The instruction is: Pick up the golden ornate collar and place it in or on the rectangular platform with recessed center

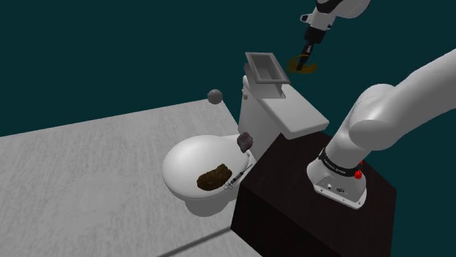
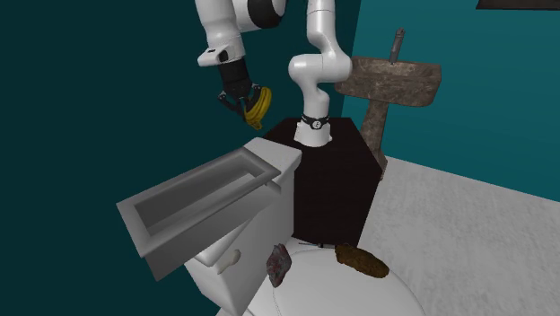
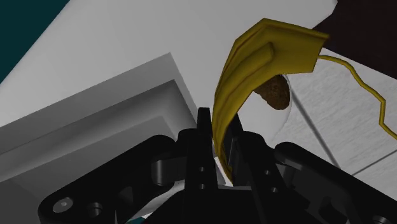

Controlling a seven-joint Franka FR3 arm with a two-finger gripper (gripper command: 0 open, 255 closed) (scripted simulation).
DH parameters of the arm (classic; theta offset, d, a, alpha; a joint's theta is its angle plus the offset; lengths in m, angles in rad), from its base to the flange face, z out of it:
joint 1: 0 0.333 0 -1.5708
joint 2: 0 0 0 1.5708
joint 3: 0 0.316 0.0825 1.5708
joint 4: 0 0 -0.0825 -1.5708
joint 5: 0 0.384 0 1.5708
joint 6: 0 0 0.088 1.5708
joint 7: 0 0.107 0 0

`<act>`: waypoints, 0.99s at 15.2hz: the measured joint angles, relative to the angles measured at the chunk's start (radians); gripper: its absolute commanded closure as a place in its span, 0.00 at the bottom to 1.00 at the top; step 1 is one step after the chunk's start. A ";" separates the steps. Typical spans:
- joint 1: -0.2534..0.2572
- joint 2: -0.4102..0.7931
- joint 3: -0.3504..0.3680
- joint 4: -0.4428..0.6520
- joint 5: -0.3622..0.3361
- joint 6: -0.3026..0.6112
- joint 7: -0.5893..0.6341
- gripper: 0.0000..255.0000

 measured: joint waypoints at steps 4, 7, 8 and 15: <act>0.094 0.185 -0.080 0.162 0.114 -0.002 -0.075 1.00; 0.144 0.333 -0.135 0.278 0.224 -0.018 -0.148 1.00; 0.152 0.388 -0.151 0.329 0.267 -0.038 -0.175 1.00; 0.034 0.804 -0.141 0.713 0.583 -0.196 -0.350 1.00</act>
